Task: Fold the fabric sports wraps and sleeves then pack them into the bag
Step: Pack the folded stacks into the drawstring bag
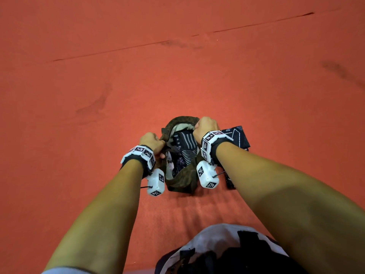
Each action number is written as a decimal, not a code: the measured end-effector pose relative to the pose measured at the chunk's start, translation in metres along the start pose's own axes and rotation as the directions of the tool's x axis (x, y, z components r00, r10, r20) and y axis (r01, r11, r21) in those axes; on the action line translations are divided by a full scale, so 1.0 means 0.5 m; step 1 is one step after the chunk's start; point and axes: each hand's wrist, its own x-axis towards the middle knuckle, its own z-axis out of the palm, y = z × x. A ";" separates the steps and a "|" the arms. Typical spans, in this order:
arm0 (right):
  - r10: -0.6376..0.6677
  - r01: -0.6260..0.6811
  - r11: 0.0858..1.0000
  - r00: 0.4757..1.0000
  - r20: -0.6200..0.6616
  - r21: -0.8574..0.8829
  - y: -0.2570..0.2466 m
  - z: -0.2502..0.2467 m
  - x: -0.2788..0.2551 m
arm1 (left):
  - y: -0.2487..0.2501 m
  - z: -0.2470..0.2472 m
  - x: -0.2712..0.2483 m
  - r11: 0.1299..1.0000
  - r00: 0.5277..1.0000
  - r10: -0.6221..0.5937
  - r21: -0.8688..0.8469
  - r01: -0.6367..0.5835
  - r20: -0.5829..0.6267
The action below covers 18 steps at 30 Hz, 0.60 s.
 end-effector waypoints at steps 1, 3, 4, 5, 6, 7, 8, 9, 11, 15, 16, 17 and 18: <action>-0.014 0.014 1.000 1.000 0.002 -0.012 0.000 -0.006 0.001 | 0.002 -0.007 0.001 1.000 1.000 0.004 -0.012 -0.005 -0.030; -0.021 0.020 0.999 1.000 -0.020 -0.040 0.004 -0.024 0.004 | 0.005 -0.025 0.006 0.999 0.994 0.009 -0.047 -0.015 -0.112; -0.010 0.008 0.999 0.999 -0.047 -0.051 0.004 -0.034 0.006 | 0.009 -0.038 0.005 0.998 0.986 0.014 -0.058 -0.024 -0.165; 0.005 -0.010 0.998 0.997 -0.076 -0.062 0.007 -0.043 0.008 | 0.013 -0.050 0.005 0.997 0.977 0.016 -0.066 -0.030 -0.210; 0.021 -0.028 0.997 0.995 -0.098 -0.071 0.010 -0.051 0.009 | 0.015 -0.060 0.007 0.997 0.969 0.014 -0.074 -0.033 -0.245; 0.034 -0.043 0.996 0.993 -0.115 -0.080 0.013 -0.055 0.010 | 0.015 -0.069 0.010 0.997 0.963 0.016 -0.073 -0.036 -0.269; 0.044 -0.056 0.994 0.991 -0.127 -0.091 0.015 -0.056 0.009 | 0.014 -0.076 0.011 0.997 0.961 0.015 -0.070 -0.036 -0.278; 0.055 -0.069 0.992 0.989 -0.136 -0.104 0.017 -0.056 0.008 | 0.009 -0.082 0.013 0.997 0.960 0.012 -0.075 -0.034 -0.279; 0.088 -0.108 0.987 0.984 -0.154 -0.123 0.025 -0.055 0.006 | -0.003 -0.091 0.016 0.995 0.959 0.002 -0.096 -0.030 -0.284; 0.096 -0.117 0.985 0.983 -0.159 -0.124 0.024 -0.056 0.003 | -0.006 -0.103 -0.010 0.989 0.967 -0.042 -0.147 0.005 -0.250; 0.078 -0.097 0.988 0.986 -0.149 -0.122 0.018 -0.054 0.000 | -0.005 -0.102 -0.015 0.984 0.972 -0.049 -0.178 0.008 -0.228; 0.061 -0.078 0.989 0.989 -0.131 -0.126 0.009 -0.051 -0.004 | -0.005 -0.098 -0.017 0.981 0.977 -0.040 -0.193 -0.001 -0.211; 0.046 -0.060 0.989 0.993 -0.108 -0.133 -0.001 -0.047 -0.008 | -0.004 -0.094 -0.019 0.982 0.981 -0.024 -0.190 -0.014 -0.193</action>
